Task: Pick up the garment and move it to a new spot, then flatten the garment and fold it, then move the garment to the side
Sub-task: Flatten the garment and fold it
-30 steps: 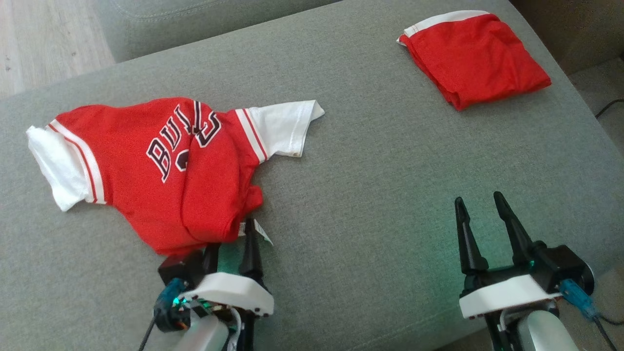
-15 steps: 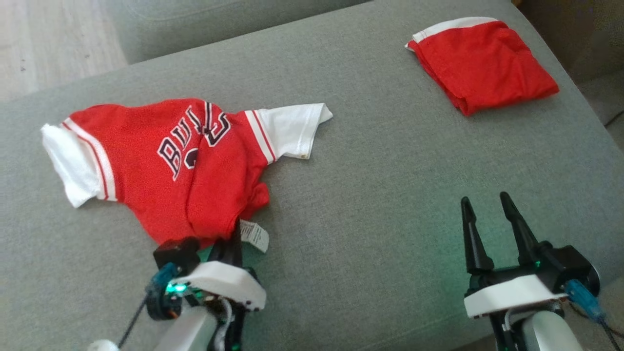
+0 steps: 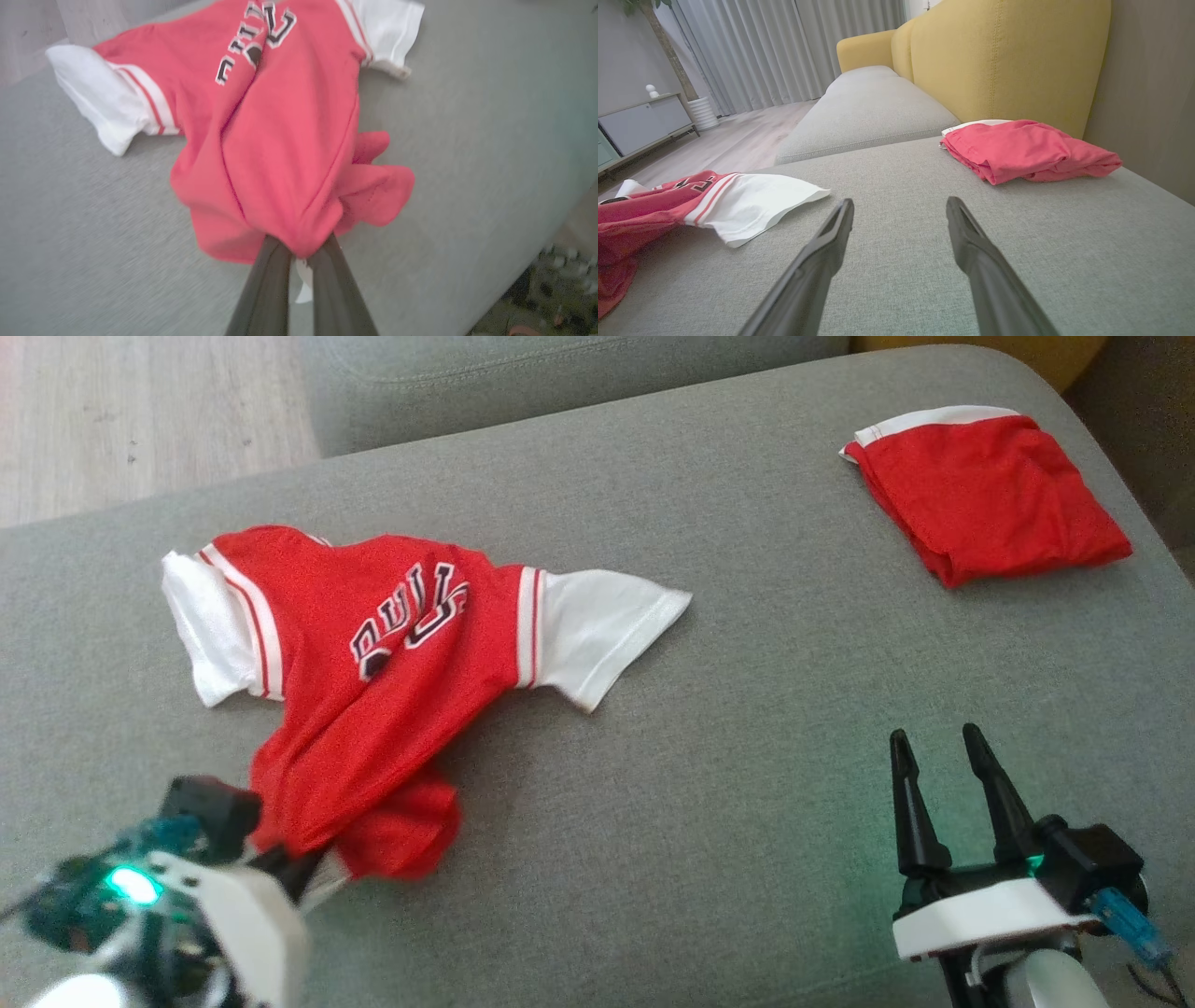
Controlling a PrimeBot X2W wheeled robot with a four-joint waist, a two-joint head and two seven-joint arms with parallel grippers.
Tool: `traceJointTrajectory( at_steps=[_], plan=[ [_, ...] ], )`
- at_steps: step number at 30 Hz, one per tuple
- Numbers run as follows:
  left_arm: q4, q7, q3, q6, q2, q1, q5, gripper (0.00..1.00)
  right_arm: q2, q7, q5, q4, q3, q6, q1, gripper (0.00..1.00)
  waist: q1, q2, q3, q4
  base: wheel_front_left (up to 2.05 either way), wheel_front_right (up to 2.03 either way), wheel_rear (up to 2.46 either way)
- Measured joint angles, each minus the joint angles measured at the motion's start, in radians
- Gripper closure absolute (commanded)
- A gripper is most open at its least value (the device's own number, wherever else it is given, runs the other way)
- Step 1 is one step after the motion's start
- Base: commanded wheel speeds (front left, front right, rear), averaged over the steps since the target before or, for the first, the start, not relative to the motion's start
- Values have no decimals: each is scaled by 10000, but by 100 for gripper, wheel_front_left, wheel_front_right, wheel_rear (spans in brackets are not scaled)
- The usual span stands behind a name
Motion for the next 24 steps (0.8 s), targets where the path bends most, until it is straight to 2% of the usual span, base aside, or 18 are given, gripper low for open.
traceJointTrajectory(
  at_steps=[4, 6, 7, 10, 14, 15, 16, 17, 20, 24],
  plan=[
    [-1170, 2046, 63, -635, 1996, -9, -305, 100, 0, 0, 148, -2, 31, 0, -9, 0, 0, 0, 98, -53, 0, 0, 0],
    [-1407, 2717, 207, -784, 2654, -35, -483, 100, 0, 0, 173, -2, 33, 0, -21, 0, 0, 0, 150, -106, 0, 0, 0],
    [-1407, 2717, 207, -784, 2654, -35, -483, 100, 0, 0, 173, -2, 33, 0, -21, 0, 0, 0, 150, -106, 0, 0, 0],
    [-1521, 3356, 247, -863, 3166, -46, -731, 100, 0, 0, 245, 2, 48, 0, -96, 0, 0, 0, 229, -219, 0, 0, 0],
    [-1415, 3442, 224, -746, 3191, 210, -1076, 100, 0, 0, 295, 0, 52, 0, -154, 0, 0, 0, 293, -366, 0, 0, 0],
    [-1360, 3273, 226, -637, 3131, 360, -1076, 80, 0, 0, 295, 0, 44, 0, -155, 0, 0, 0, 301, -393, 0, 0, 0],
    [-1273, 3039, 238, -493, 2995, 520, -1083, 7, 0, 0, 293, 0, 44, 0, -155, 0, 0, 0, 302, -417, 0, 0, 0],
    [-1216, 2895, 234, -410, 2878, 685, -1158, 0, 0, 0, 293, 0, 42, 0, -154, 0, 0, 0, 294, -436, 0, 0, 0],
    [-1127, 2268, 345, -94, 2614, 1130, -1287, 0, 0, 0, 267, 0, -50, 0, -148, 0, 0, 0, 224, -429, 0, 0, 0],
    [-1060, 1555, 1149, 435, 2709, 1346, -1308, 0, 0, 0, 40, 0, -146, 0, -131, 0, 0, 0, 80, -329, 0, 0, 0]
  ],
)
